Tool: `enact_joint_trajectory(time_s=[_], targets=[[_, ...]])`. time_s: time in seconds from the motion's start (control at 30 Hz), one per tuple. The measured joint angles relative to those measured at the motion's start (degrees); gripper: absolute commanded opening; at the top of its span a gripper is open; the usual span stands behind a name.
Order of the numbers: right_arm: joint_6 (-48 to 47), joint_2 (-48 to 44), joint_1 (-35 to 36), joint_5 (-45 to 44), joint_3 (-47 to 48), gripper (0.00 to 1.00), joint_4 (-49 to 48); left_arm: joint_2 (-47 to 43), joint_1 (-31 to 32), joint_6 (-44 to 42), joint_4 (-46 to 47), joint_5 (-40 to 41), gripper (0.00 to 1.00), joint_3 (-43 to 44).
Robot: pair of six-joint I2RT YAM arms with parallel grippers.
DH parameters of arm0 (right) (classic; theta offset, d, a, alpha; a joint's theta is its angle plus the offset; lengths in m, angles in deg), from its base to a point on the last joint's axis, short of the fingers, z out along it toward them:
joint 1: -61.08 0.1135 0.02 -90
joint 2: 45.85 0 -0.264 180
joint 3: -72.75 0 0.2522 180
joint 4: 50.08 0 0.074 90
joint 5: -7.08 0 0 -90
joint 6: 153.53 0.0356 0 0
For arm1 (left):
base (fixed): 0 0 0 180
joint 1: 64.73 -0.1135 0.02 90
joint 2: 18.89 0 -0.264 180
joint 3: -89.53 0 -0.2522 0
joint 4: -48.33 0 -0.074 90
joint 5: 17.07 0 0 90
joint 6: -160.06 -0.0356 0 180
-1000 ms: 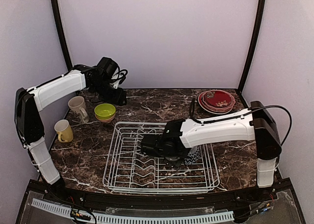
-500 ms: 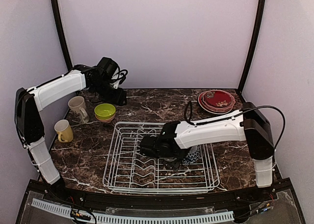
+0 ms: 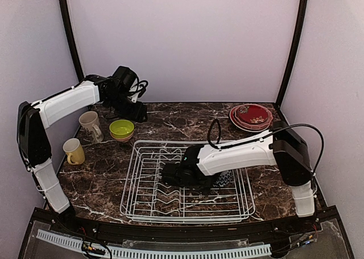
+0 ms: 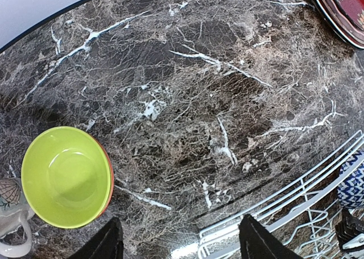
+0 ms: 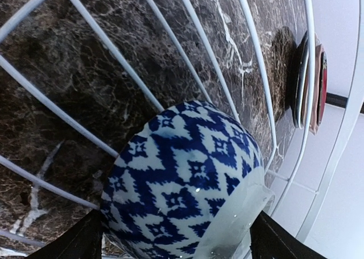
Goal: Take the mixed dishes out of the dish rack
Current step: Grab the bowl from the dish rack, then pass from the right arm to the left
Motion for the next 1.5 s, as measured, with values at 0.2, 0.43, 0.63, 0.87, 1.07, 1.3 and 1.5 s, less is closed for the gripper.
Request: enact_joint_trajectory(time_s=[0.2,0.43,0.63,0.87,1.07,1.3,1.5], targets=[[0.46,-0.24,-0.26,-1.77,0.04,0.69,1.27,0.0,0.0,0.02,0.0,0.04,0.77,0.02],[0.11,-2.43,-0.55,-0.39,0.31,0.6,0.76,0.0,0.0,0.04,0.0,0.13,0.78,0.02],[-0.13,-5.4,-1.03,1.81,0.31,0.52,-0.76,-0.02,0.0,0.04,0.0,0.17,0.79,0.02],[-0.26,-9.18,-2.43,3.61,0.26,0.51,-3.13,-0.17,0.0,0.04,0.0,0.72,0.81,0.0],[-0.63,-15.85,-4.42,8.98,-2.97,0.5,-8.96,-0.48,0.0,0.04,0.0,1.11,0.83,0.0],[-1.33,-27.85,-10.03,22.67,-12.52,0.5,-19.71,-0.9,0.0,0.04,0.02,0.9,0.9,0.0],[-0.24,-36.79,-15.89,35.36,-21.31,0.51,-29.86,-3.17,0.0,0.07,0.35,-1.36,0.93,-0.42]])
